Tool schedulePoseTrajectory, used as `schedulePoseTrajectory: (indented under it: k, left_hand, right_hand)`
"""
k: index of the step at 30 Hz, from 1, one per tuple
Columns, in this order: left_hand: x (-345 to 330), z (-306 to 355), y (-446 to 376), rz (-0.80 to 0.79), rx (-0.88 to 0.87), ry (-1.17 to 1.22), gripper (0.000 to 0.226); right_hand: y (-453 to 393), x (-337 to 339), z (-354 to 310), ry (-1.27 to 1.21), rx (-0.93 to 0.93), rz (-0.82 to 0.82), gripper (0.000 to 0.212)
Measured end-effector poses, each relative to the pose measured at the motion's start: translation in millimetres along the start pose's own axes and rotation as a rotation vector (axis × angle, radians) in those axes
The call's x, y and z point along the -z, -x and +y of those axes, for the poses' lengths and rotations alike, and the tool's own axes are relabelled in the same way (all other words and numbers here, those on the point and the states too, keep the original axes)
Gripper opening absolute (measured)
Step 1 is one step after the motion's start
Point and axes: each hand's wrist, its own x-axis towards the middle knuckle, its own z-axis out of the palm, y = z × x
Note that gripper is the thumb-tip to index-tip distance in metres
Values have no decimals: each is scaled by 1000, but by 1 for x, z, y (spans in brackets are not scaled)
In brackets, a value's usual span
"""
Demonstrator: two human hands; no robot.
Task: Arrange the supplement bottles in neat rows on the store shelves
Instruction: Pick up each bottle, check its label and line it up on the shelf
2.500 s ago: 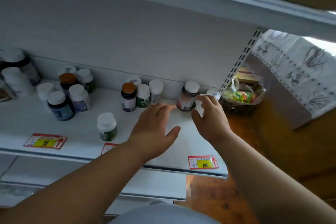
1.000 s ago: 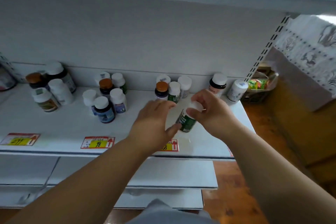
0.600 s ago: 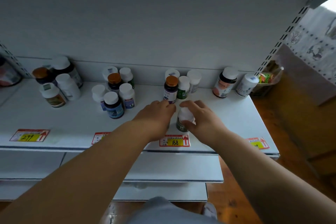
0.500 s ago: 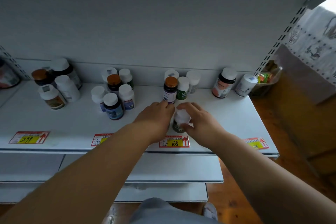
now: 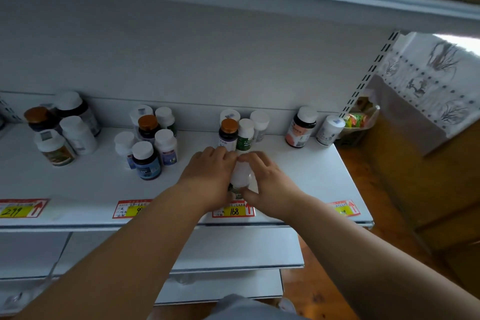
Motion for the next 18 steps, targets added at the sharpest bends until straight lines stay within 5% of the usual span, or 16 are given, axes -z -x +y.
schedulePoseTrajectory:
  k: [10, 18]
  left_hand:
    - [17, 84, -39, 65, -67, 197, 70]
    - [-17, 154, -87, -12, 76, 278, 59]
  right_hand:
    - [27, 73, 100, -39, -236, 350, 32]
    - [-15, 126, 209, 288, -346, 103, 63]
